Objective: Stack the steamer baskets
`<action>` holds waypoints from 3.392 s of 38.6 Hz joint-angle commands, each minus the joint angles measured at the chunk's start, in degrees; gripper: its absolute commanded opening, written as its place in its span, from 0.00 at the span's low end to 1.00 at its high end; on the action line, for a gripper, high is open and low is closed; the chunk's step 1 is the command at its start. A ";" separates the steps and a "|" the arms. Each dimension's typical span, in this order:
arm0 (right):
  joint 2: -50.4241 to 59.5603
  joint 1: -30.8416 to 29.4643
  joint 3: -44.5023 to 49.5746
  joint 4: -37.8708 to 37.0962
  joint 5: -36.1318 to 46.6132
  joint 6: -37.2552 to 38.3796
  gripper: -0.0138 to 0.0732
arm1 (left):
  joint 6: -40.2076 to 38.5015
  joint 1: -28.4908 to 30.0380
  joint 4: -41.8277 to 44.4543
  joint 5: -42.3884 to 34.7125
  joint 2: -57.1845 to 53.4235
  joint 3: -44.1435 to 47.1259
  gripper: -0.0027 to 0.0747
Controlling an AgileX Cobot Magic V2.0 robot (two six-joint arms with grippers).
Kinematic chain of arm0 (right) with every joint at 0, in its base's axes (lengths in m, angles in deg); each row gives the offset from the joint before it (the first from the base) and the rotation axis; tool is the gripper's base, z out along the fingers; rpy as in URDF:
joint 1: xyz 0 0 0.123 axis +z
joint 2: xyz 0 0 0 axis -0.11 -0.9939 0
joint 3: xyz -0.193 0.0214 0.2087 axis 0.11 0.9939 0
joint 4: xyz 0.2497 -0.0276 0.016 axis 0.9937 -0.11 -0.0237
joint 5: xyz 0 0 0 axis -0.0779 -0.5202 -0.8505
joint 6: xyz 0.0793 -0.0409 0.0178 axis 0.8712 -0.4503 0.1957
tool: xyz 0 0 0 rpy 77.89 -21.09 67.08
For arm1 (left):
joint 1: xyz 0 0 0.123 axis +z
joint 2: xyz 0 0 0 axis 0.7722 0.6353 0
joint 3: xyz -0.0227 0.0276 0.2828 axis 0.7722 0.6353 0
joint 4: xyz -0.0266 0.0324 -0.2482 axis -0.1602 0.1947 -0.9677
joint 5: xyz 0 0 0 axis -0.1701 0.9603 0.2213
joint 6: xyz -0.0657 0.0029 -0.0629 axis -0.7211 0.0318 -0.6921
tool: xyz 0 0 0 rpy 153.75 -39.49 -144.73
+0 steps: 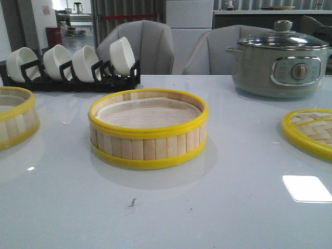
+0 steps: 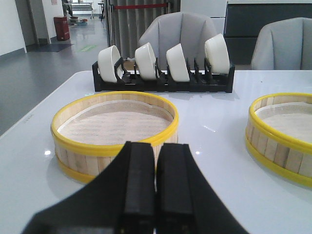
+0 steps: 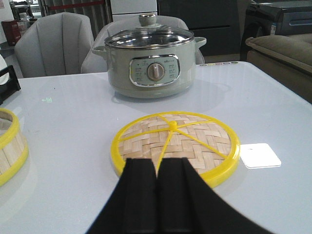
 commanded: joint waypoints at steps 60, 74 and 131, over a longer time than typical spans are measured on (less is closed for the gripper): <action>1.17 -0.29 -0.89 -0.65 4.67 -0.39 0.24 | -0.86 -6.81 3.16 31.32 52.23 -62.27 0.15; 1.17 -0.29 -0.89 -0.65 4.67 -0.39 0.24 | -0.09 -6.81 4.07 47.08 65.09 -75.83 0.15; 1.17 -0.35 -0.89 -0.65 4.95 -0.39 0.24 | -1.77 -6.81 5.13 39.76 66.72 -75.72 0.15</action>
